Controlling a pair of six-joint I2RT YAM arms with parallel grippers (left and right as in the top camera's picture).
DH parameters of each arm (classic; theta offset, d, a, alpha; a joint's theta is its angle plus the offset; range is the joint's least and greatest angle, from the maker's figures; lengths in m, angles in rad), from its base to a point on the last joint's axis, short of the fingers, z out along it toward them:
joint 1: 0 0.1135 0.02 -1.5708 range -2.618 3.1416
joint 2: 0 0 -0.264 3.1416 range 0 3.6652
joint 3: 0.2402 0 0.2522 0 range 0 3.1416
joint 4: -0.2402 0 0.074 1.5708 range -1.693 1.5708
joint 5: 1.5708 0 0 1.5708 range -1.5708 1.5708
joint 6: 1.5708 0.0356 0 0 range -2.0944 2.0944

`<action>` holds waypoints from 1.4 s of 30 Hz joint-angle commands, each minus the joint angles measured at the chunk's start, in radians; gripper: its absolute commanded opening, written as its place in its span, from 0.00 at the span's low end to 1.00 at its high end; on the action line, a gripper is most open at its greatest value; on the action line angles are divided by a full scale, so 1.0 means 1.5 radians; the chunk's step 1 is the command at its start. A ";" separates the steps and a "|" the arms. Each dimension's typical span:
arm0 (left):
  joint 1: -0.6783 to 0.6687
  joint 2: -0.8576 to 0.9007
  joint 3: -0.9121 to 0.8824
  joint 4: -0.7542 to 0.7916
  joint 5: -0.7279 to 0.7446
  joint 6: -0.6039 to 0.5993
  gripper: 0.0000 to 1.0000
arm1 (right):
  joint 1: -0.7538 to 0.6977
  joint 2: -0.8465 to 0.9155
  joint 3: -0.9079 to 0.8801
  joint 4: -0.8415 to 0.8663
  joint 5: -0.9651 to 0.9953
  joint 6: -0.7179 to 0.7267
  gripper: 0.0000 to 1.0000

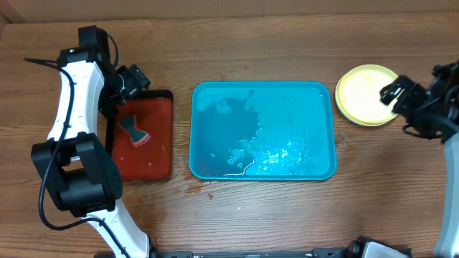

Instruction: Clean dirty plates on tray and stack at the side

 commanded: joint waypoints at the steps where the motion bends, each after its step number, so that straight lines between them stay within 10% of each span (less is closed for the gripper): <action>1: 0.001 -0.010 0.009 -0.002 0.004 0.006 1.00 | 0.059 -0.071 -0.027 -0.030 0.035 -0.011 1.00; 27: 0.001 -0.010 0.009 -0.002 0.004 0.006 1.00 | 0.161 -0.134 -0.061 -0.191 0.035 -0.003 1.00; 42: 0.001 -0.010 0.009 -0.002 0.004 0.006 1.00 | 0.167 -0.531 -0.407 0.151 -0.008 -0.003 1.00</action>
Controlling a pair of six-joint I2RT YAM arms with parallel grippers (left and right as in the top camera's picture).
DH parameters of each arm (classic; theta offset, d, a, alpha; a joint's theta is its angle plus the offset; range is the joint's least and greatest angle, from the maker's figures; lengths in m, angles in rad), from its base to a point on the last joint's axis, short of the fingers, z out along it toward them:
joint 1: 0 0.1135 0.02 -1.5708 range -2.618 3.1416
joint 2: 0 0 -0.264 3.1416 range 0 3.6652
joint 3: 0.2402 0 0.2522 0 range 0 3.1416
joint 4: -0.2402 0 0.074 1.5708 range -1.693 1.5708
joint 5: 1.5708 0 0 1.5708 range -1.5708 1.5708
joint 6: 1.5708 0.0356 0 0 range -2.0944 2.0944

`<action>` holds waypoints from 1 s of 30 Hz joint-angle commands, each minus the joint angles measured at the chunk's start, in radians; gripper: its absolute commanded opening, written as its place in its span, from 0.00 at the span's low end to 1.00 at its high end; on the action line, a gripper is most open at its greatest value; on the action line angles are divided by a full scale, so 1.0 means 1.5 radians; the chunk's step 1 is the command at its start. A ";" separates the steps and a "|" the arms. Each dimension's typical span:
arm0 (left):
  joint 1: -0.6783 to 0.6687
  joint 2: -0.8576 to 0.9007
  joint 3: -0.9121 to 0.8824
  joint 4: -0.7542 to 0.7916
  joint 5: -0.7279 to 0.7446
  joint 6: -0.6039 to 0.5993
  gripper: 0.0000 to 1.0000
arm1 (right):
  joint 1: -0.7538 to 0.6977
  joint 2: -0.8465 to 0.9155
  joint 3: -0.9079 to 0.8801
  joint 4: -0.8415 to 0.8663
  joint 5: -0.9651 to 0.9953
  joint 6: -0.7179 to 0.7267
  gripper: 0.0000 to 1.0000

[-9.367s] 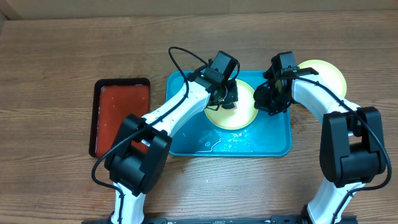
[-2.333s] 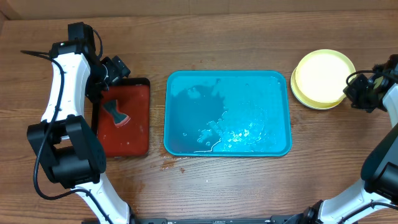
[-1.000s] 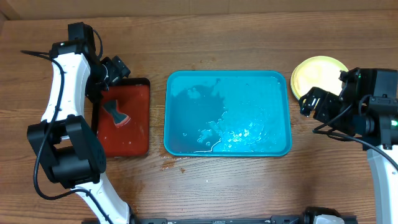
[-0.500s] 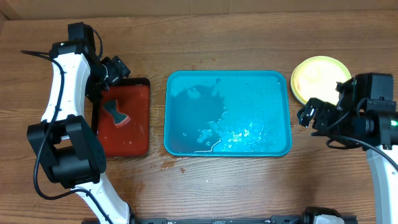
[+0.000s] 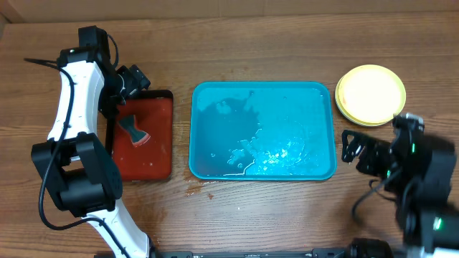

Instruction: Clean dirty plates on tray and stack at the side

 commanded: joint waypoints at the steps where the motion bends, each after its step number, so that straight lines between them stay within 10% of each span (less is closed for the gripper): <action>1: 0.001 -0.010 0.009 0.000 0.004 0.006 1.00 | 0.007 -0.130 -0.108 0.061 -0.020 0.002 1.00; 13: 0.001 -0.010 0.009 0.000 0.004 0.006 1.00 | 0.144 -0.403 -0.382 0.303 0.045 -0.008 1.00; 30: 0.001 -0.010 0.009 0.000 0.004 0.006 1.00 | 0.144 -0.480 -0.542 0.535 0.099 -0.006 1.00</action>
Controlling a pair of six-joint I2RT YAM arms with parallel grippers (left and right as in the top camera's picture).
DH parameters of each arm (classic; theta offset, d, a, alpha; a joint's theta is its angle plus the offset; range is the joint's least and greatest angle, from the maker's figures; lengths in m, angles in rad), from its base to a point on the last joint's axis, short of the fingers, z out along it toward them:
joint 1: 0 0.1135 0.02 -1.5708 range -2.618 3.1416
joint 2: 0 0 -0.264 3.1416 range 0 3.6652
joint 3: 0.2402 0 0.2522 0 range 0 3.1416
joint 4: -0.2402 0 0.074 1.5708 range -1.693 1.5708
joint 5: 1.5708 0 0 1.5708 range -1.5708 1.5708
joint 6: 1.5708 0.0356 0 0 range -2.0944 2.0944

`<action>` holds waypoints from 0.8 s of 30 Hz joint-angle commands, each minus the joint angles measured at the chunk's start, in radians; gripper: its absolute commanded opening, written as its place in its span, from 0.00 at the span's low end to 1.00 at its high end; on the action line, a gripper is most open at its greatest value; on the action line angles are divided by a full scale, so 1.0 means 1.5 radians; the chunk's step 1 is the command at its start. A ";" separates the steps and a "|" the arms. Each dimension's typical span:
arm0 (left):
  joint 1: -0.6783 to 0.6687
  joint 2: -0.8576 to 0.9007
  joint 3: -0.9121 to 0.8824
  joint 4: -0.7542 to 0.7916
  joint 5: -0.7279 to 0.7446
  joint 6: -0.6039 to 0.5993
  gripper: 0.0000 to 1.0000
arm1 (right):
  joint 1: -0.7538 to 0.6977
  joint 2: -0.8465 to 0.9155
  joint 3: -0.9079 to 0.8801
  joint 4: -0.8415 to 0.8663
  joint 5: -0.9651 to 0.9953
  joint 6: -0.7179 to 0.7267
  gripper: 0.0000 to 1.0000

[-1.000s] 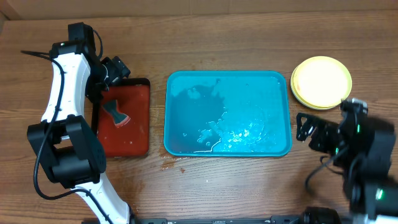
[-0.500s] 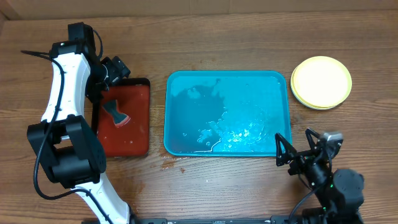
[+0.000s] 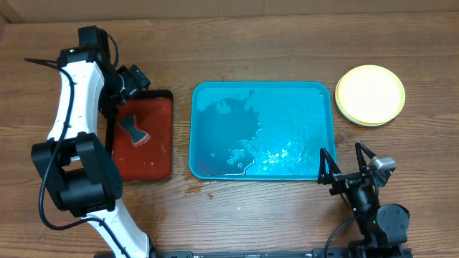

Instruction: Clean dirty plates on tray and stack at the side

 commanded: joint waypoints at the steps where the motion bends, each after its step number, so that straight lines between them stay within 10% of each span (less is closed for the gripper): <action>1: 0.001 -0.010 0.009 0.000 0.004 0.006 1.00 | 0.003 -0.009 -0.009 0.013 0.037 0.001 1.00; 24: 0.001 -0.010 0.009 0.000 0.004 0.006 1.00 | 0.003 -0.008 -0.009 -0.009 0.080 -0.053 1.00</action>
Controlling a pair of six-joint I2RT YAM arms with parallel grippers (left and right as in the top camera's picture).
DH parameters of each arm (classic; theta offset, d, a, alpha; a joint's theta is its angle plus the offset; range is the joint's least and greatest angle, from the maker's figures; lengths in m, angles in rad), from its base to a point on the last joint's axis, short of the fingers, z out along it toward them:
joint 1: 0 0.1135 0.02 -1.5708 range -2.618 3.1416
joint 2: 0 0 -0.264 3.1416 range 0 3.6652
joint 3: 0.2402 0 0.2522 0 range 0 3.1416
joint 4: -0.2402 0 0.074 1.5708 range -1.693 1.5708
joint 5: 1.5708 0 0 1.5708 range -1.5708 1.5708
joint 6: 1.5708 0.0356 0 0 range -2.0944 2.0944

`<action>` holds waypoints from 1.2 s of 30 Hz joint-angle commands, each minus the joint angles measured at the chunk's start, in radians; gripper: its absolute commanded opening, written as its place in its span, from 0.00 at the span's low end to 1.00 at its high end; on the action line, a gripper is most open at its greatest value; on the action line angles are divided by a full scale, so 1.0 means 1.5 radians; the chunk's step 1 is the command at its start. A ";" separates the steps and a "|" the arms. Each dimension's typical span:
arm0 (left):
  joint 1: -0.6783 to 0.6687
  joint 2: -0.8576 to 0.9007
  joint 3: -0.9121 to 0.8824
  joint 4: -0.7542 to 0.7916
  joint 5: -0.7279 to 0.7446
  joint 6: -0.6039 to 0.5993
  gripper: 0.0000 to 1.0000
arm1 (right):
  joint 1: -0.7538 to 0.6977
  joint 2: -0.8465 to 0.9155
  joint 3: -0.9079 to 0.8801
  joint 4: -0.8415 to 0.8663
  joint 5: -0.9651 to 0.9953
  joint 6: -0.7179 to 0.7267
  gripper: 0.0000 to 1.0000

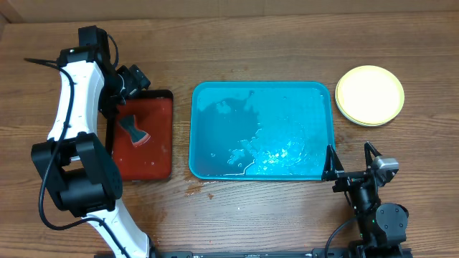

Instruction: Clean dirty plates on tray and stack at the side

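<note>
A blue tray (pixel 262 130) with a wet, streaked bottom lies in the middle of the table with no plate on it. Pale yellow plates (pixel 370 94) sit stacked at the far right, clear of the tray. My right gripper (pixel 351 160) stands open near the tray's front right corner, nothing between its fingers. My left gripper (pixel 133 80) hovers at the back edge of a red tray (pixel 153 150); its jaws are too small to read. A dark scrubber (pixel 133 130) rests in that red tray.
Drops of water mark the wood just in front of the blue tray's left corner (pixel 195 188). The left arm's white links run down the table's left side.
My right gripper has shifted slightly right and forward, still open by the blue tray's front right corner. The left arm, plates and trays have not moved.
At first my right gripper was at the yellow plates' right edge. Then it stood away from them, in front of the stack beside the blue tray. After that it sat low at the tray's front right corner, where it stays open now.
</note>
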 commanded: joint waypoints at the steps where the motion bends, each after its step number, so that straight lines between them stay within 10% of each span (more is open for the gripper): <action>1: 0.001 -0.010 0.009 0.000 0.004 0.006 1.00 | 0.003 -0.008 -0.007 0.004 0.009 -0.007 1.00; 27: 0.002 -0.012 0.008 -0.003 -0.018 0.029 1.00 | 0.003 -0.008 -0.007 0.004 0.009 -0.007 1.00; 36: -0.023 -0.087 -0.058 0.060 -0.016 0.179 1.00 | 0.003 -0.008 -0.007 0.004 0.009 -0.007 1.00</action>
